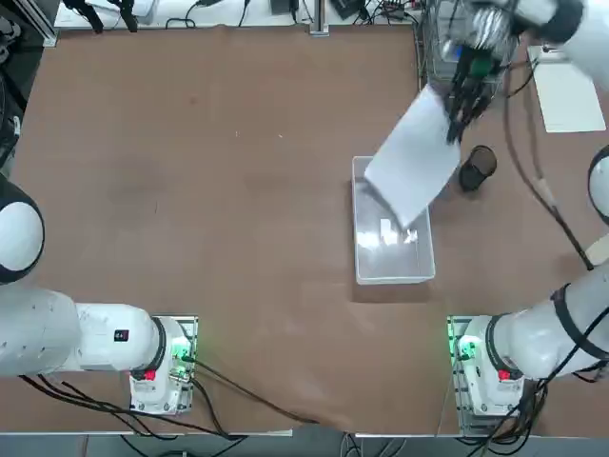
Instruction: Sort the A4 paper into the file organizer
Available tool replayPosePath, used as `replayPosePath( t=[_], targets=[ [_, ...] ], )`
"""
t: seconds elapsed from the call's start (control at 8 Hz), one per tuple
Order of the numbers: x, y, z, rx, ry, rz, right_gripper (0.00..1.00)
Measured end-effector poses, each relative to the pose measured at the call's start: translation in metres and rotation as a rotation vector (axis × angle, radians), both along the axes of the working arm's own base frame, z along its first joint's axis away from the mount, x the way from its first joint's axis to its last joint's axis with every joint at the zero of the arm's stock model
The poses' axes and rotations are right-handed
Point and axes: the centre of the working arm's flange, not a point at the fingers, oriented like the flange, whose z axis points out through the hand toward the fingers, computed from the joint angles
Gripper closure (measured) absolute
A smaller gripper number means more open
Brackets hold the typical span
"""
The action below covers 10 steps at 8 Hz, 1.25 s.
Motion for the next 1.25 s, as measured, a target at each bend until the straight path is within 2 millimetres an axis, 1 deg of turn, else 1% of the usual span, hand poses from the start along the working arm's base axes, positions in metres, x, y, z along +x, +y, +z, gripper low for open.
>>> replayPosePath(
  t=[0.12,0.25,0.38,0.5,0.62,0.75,0.88,1.0,1.12,1.25],
  targets=[
    [0.018,-0.034,0.041,0.010,-0.093,-0.061,0.99],
    [0.033,-0.070,0.075,0.017,-0.194,-0.119,0.99],
    [0.048,-0.100,0.099,0.037,-0.298,-0.182,0.99],
    [0.062,-0.123,0.113,0.084,-0.395,-0.256,0.99],
    [0.076,-0.148,0.120,0.144,-0.477,-0.347,0.99],
    [0.085,-0.177,0.120,0.208,-0.523,-0.451,0.99],
    [0.091,-0.206,0.114,0.278,-0.544,-0.550,0.99],
    [0.098,-0.230,0.104,0.350,-0.556,-0.639,0.99],
    [0.104,-0.248,0.090,0.406,-0.552,-0.708,0.99],
    [0.108,-0.260,0.076,0.435,-0.538,-0.749,0.99]
  ],
)
